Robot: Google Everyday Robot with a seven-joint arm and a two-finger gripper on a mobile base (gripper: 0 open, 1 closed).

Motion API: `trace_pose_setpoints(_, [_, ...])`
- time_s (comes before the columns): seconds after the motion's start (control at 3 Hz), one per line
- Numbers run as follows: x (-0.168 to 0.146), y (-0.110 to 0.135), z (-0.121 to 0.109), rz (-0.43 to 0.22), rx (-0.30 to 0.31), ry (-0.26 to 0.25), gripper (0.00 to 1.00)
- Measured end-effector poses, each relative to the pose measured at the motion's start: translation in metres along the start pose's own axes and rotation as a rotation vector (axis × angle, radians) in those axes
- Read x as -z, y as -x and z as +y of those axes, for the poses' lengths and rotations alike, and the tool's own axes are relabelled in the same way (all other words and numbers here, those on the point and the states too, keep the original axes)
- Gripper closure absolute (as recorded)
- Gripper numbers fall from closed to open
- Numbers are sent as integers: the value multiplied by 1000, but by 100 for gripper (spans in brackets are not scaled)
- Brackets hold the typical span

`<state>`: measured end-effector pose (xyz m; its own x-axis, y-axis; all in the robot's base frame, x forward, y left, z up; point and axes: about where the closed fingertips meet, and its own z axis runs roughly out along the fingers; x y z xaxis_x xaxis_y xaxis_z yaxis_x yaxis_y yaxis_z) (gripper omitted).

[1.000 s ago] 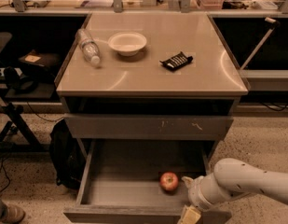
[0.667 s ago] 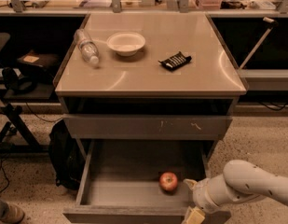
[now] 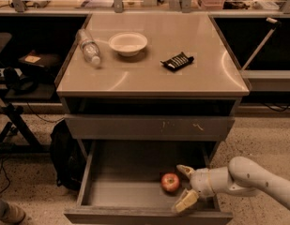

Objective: Pick apple from middle drawer and place on counter

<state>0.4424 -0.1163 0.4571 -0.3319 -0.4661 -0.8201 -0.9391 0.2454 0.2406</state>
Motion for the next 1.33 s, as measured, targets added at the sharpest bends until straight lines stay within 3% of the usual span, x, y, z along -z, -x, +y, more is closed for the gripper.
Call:
trace_pose_setpoints(0.33, [0,-2,-14,-17,-9,-20,0])
trace_pose_setpoints(0.67, [-1,7,8,24,73,-53,0])
trace_pose_setpoints(1.0, [-23,1,46,14,229,-132,0])
trace_pose_setpoints(1.33, [-16,19,48,-17,329,-227,0])
